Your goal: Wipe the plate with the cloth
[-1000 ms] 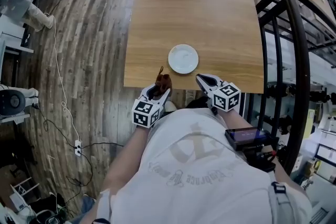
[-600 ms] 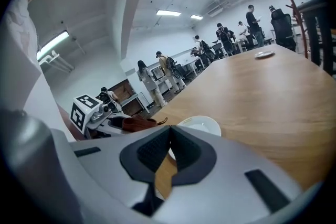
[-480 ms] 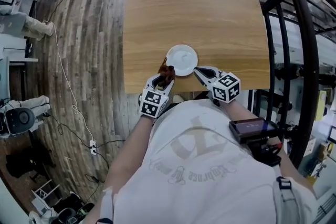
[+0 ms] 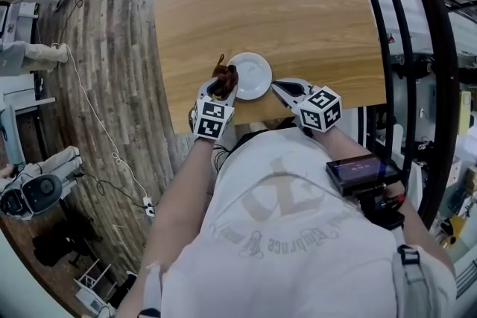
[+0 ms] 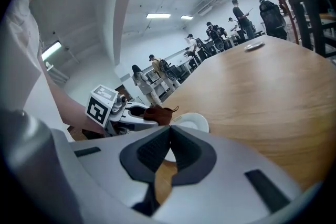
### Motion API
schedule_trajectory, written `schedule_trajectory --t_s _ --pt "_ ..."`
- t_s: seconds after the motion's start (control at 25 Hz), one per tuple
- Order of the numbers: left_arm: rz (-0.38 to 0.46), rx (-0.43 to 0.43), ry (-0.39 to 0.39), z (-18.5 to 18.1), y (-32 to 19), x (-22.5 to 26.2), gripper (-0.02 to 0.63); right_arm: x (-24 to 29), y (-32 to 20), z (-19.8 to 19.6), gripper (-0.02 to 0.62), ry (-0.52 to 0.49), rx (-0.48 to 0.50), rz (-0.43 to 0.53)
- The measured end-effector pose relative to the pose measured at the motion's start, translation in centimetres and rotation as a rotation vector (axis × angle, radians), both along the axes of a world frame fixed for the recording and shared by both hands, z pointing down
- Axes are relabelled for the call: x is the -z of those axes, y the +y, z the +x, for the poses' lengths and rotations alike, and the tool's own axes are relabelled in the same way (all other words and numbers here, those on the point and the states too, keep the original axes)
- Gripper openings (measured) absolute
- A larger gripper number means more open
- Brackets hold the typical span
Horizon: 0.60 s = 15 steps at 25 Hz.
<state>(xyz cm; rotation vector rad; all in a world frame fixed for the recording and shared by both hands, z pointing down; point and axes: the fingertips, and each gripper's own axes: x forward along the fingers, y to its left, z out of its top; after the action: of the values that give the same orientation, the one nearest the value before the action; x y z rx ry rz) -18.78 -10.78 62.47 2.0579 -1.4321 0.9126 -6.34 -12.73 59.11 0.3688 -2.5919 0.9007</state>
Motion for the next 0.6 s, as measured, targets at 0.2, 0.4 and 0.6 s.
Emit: schedule_trajectory --t_s 0.2,0.4,0.6 --pt "-0.02 -0.072 -0.051 1.6 -0.1 -0.9 0.169 -0.7 -0.3 1.6 0.012 -0.006 -0.032 -0.015" --pt "-0.029 -0.111 -0.041 3.2 1.8 -0.7 0.169 -0.5 -0.4 1.0 0.012 -0.014 -0.036 -0.014" --pt "-0.041 -0.164 0.012 6.4 3.3 -0.6 0.169 -0.4 -0.4 1.0 0.012 -0.015 -0.035 -0.014"
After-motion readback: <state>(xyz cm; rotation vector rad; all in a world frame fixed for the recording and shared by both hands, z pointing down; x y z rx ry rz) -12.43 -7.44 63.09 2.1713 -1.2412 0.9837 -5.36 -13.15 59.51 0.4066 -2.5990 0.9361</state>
